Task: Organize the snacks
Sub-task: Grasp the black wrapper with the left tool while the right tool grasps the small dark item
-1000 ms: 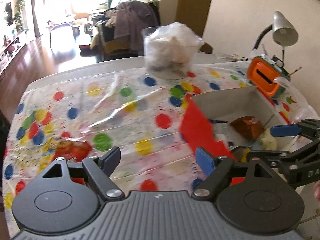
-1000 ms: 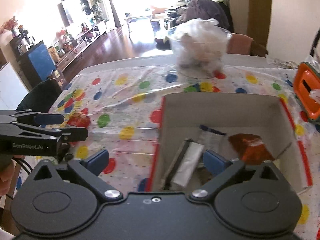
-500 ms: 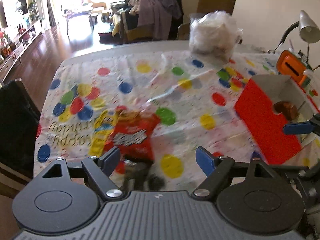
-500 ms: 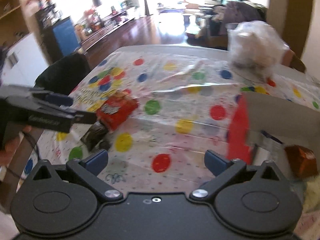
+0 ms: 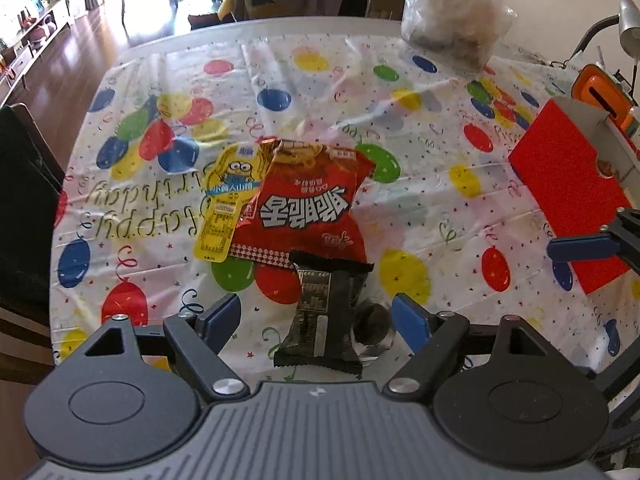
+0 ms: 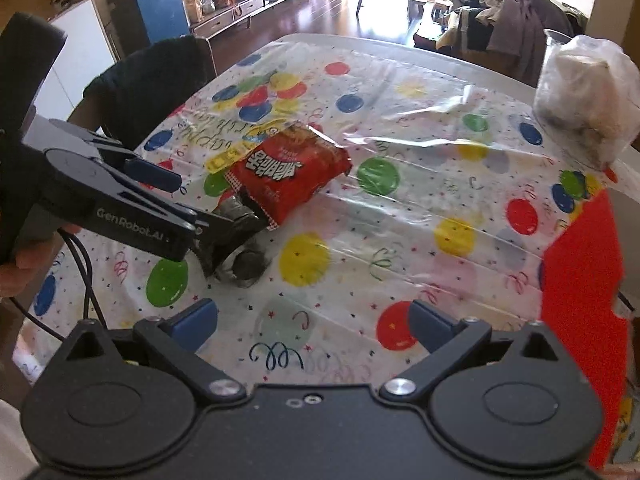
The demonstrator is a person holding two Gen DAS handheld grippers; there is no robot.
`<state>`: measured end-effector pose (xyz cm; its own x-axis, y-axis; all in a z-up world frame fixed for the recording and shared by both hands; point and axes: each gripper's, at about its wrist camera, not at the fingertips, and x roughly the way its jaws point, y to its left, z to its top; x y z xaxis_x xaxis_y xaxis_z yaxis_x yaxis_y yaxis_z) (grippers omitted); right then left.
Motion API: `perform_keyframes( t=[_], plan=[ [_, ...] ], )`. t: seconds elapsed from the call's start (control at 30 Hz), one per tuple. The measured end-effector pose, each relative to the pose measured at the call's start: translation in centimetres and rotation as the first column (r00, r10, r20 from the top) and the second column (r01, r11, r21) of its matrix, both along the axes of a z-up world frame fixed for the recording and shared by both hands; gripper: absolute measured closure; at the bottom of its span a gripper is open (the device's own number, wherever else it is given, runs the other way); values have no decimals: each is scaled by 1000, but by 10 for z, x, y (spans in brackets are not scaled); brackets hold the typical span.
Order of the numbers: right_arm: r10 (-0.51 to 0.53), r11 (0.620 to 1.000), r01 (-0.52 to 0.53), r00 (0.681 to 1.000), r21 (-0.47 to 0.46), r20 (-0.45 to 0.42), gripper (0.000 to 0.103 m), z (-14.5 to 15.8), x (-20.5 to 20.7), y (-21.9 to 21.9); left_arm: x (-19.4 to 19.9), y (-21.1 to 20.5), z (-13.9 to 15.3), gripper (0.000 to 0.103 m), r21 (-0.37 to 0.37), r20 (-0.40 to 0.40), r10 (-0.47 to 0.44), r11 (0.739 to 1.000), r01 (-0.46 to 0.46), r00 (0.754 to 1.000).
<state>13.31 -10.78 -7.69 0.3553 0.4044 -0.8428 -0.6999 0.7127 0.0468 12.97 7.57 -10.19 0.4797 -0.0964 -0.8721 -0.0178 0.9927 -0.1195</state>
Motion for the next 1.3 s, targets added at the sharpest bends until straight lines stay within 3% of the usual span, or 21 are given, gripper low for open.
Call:
perform_keyframes(
  t=[0.23,0.37,0.43,0.6,0.73,0.8,1.17,1.3],
  plan=[
    [29,999,-29,999,-12,-27,4,-19,7,19,14,7,-16,22,-64,-46,-5,998,2,999],
    [52,999,-52,998,-12,-40,17,-27,11,28,19,9,-23,47,-87,-76,-14,996,7,997],
    [64,998,-64,997,-16,-37,19,-29,11,33,20,7,-25,48,-78,-77,-25,997,19,997],
    [125,992,-126,992,-28,-28,30,-35,7,50,21,3,-26,67,-72,-85,-43,997,36,995],
    [149,989,-149,988,-16,-35,35,-39,9,62,17,10,-26,70,-89,-86,-27,996,19,996],
    [158,987,-159,986,-15,-44,43,-41,10,66,14,14,-25,70,-90,-80,-18,996,11,997],
    [168,985,-161,978,64,-120,52,-44,18,75,-4,42,-20,71,-120,-69,64,990,-72,996],
    [175,984,-171,979,49,-107,58,-45,16,76,-7,45,-16,71,-107,-59,83,990,-89,995]
  ],
)
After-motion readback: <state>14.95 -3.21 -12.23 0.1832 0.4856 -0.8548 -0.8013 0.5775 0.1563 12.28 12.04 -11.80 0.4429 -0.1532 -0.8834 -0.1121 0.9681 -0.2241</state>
